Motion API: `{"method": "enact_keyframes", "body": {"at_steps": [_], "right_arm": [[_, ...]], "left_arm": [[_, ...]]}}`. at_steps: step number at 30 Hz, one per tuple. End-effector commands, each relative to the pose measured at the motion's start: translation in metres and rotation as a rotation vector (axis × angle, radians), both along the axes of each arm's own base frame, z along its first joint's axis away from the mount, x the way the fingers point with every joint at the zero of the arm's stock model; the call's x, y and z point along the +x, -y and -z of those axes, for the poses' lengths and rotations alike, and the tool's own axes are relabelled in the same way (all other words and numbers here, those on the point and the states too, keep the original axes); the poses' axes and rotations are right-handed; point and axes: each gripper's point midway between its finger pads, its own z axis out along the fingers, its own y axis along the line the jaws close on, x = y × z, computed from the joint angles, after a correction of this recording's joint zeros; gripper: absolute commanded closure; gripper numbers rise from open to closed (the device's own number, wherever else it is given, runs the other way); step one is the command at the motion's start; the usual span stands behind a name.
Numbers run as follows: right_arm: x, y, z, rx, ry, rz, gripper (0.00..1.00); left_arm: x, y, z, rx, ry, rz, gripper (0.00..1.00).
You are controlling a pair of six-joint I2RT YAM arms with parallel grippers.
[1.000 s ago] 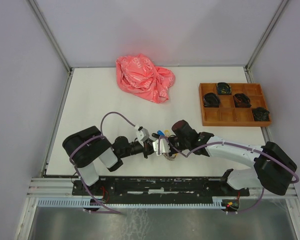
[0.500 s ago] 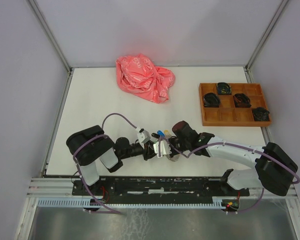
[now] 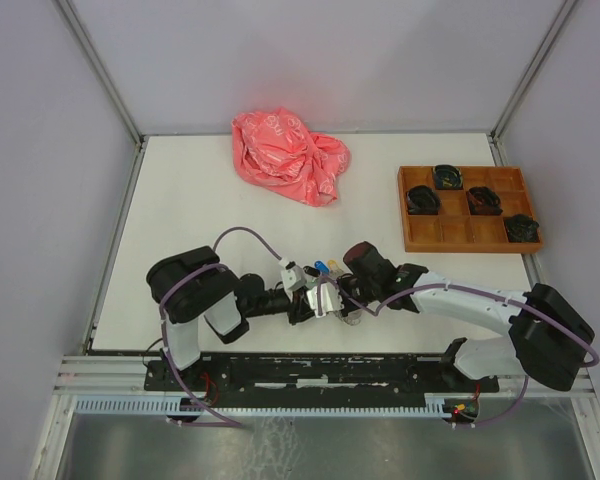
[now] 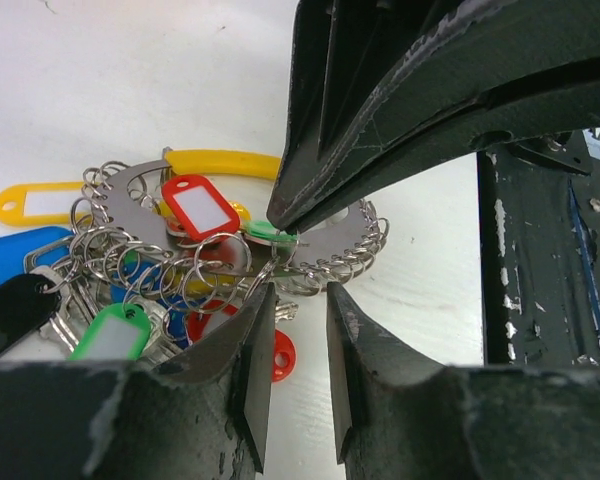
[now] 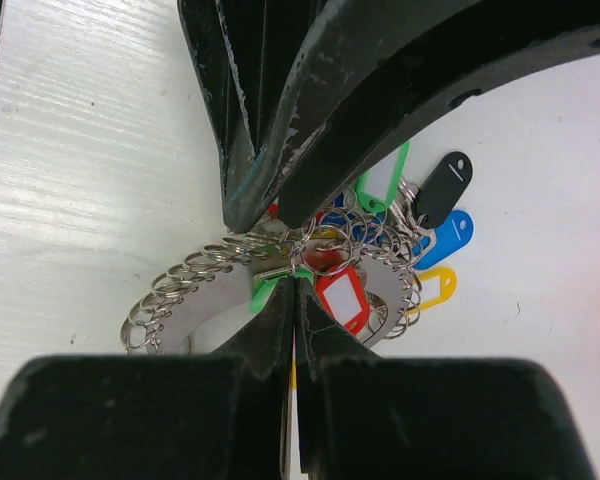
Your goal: Put the keys on the keyring
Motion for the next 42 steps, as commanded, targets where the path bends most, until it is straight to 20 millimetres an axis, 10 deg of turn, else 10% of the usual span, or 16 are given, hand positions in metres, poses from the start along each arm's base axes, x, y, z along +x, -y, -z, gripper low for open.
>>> {"method": "enact_keyframes", "body": {"at_steps": [1,18,42], "right_arm": [[0.007,-0.016,-0.019,0.047,0.03,-0.035,0.99],[0.007,-0.014,-0.018,0.025,0.037,-0.055,0.99],[0.006,-0.013,-0.017,0.005,0.033,-0.076,0.99]], "left_arm": [[0.007,0.013,-0.042,-0.127,0.249,0.053,0.66],[0.015,-0.009,-0.05,-0.039,0.633,0.017,0.65],[0.024,0.02,-0.038,-0.051,0.679,0.113,0.63]]}}
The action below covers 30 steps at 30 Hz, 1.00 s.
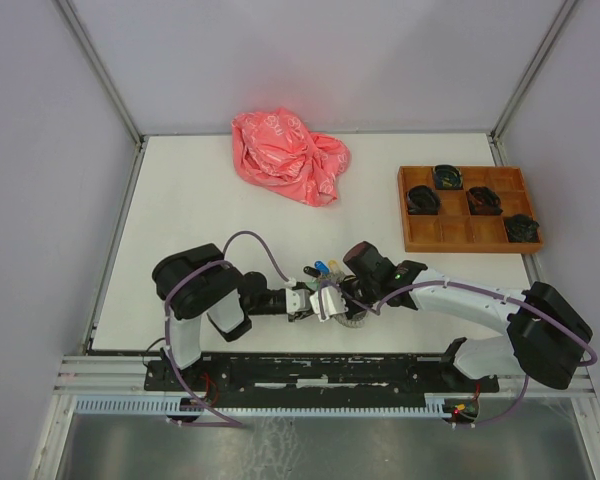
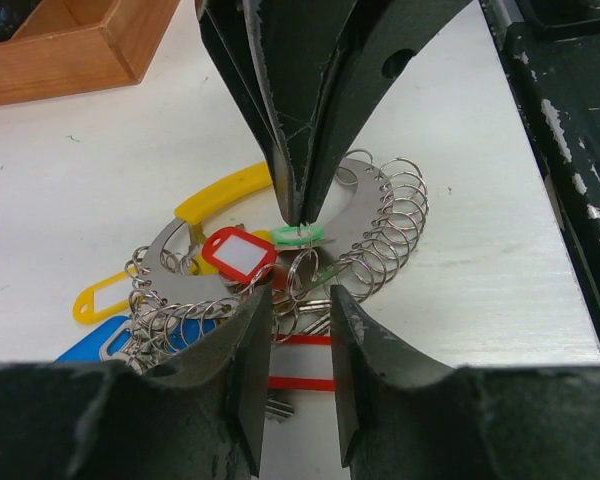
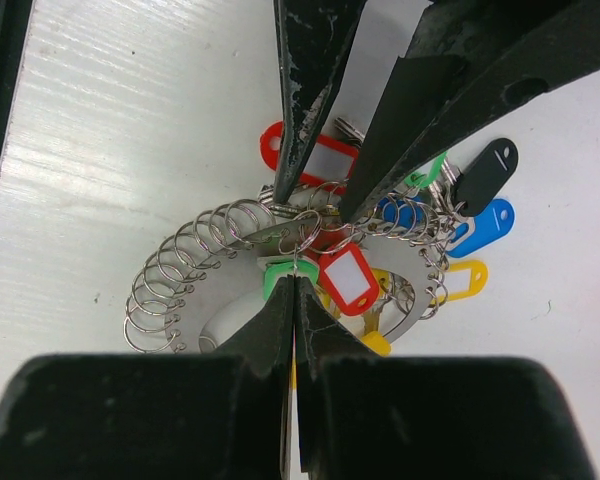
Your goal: Put the keys on the keyring
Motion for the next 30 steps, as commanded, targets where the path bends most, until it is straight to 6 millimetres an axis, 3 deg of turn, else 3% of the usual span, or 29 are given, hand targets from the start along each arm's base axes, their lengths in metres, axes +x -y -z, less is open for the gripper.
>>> {"method": "enact_keyframes", "body": {"at_steps": [1,8,30], "right_arm": [[0.014,-0.026,-0.025,0.086,0.06,-0.021,0.99],[0.019,-0.021,-0.029,0.112,0.085,0.041,0.99],[0.013,-0.01,-0.039,0.178,0.142,0.029,0.99]], "left_arm": [[0.019,0.013,-0.043,-0.137,0.195,-0.026,0.62],[0.019,0.006,-0.042,-0.138,0.161,-0.045,0.61],[0.005,0.009,-0.075,-0.214,0.189,0.031,0.62]]}}
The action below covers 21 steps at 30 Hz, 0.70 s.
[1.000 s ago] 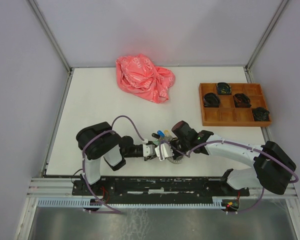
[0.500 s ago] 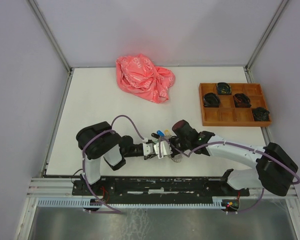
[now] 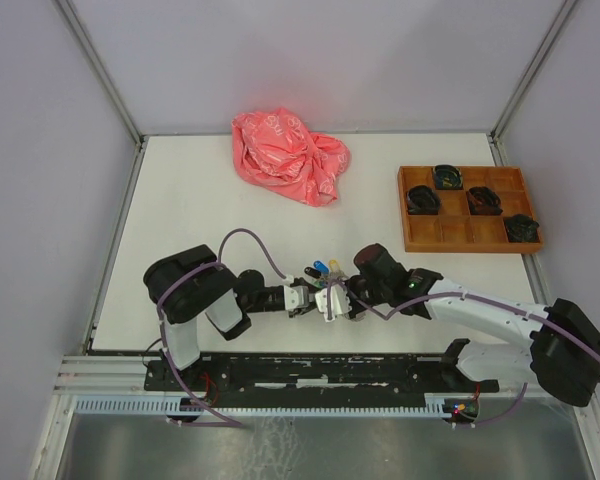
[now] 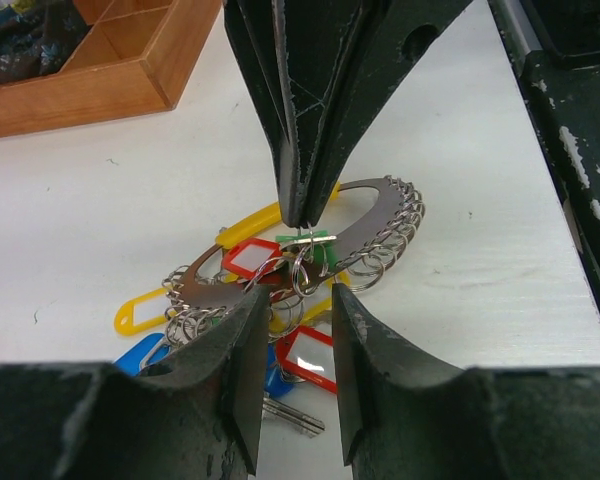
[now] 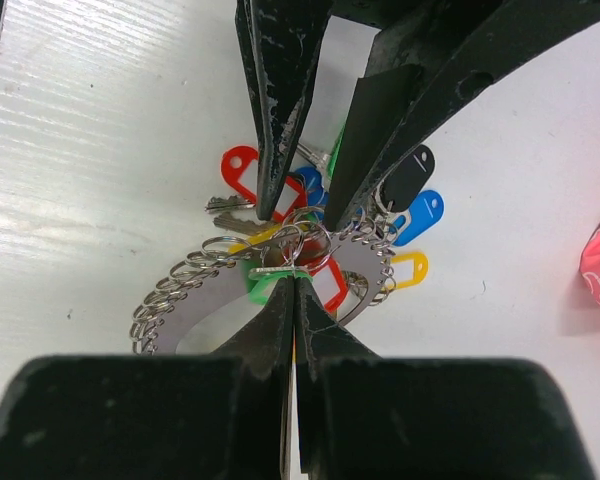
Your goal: Put the keys on the keyring
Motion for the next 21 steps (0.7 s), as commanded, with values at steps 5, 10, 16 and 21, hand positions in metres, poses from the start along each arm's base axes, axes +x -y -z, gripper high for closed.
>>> {"method": "enact_keyframes", "body": {"at_steps": [5,10,16,21], "right_arm": [[0.005,-0.01,-0.02,0.078,0.059,-0.024,0.99],[0.005,-0.012,-0.022,0.087,0.064,-0.029,0.99],[0.004,-0.012,-0.024,0.092,0.062,-0.037,0.99],[0.005,-0.013,-0.026,0.096,0.068,-0.035,0.99]], "left_arm": [[-0.009,0.012,-0.058,-0.181,0.129,0.095,0.65],[-0.011,0.015,-0.058,-0.185,0.115,0.115,0.67],[-0.007,0.015,-0.06,-0.189,0.125,0.096,0.67],[-0.007,0.016,-0.056,-0.18,0.107,0.099,0.7]]}}
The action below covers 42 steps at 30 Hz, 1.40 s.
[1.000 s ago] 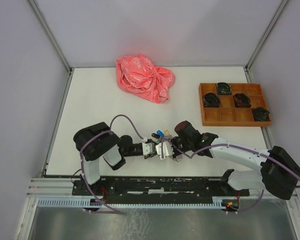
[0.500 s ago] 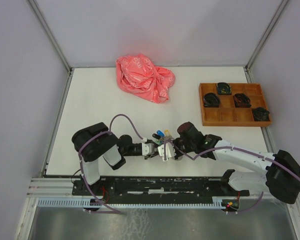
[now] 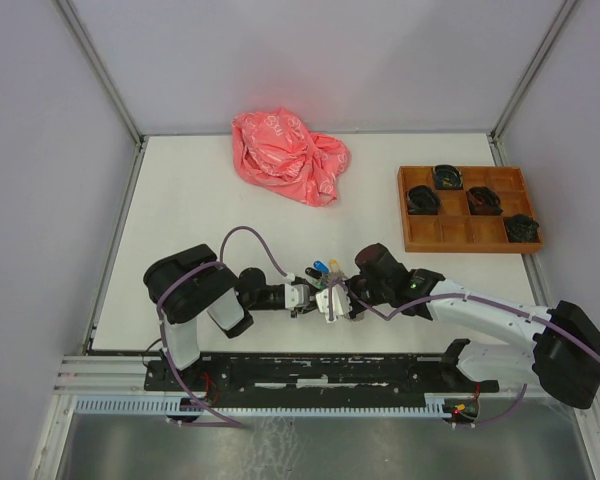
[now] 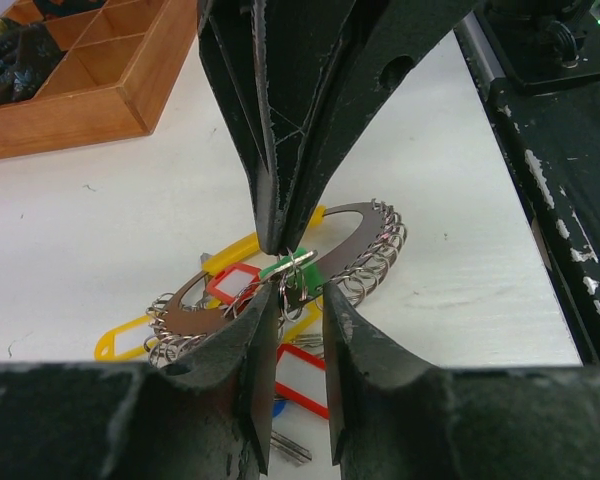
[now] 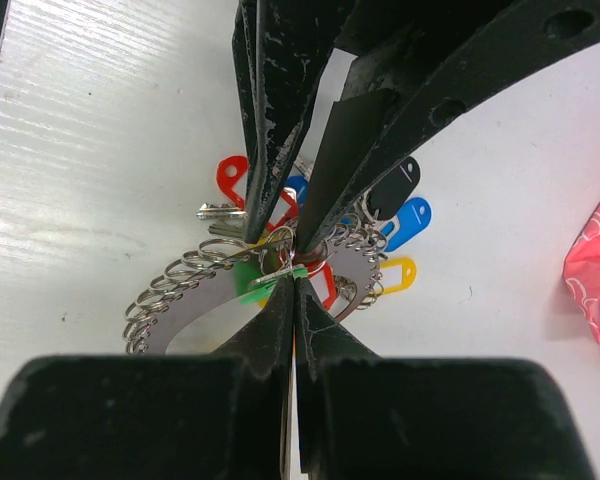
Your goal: Put the keys on the keyring
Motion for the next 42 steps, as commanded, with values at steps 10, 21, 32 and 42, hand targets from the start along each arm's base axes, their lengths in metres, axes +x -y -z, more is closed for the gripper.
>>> {"method": "enact_keyframes", "body": {"at_steps": [10,21,32,42], "right_arm": [[0.007,-0.013,-0.026,0.083,0.057,-0.018,0.99],[0.007,-0.015,-0.037,0.112,0.068,-0.017,0.99],[0.007,0.011,-0.015,-0.008,0.053,0.05,0.99],[0.003,0.016,0.004,-0.056,0.013,0.052,0.99]], "left_arm": [[0.004,0.01,-0.039,-0.142,0.1,0.019,0.8],[0.007,0.009,-0.033,-0.131,0.078,-0.003,0.84],[0.012,0.005,-0.055,-0.184,0.008,-0.07,0.97],[0.008,0.006,-0.068,-0.217,-0.011,-0.067,0.97]]}}
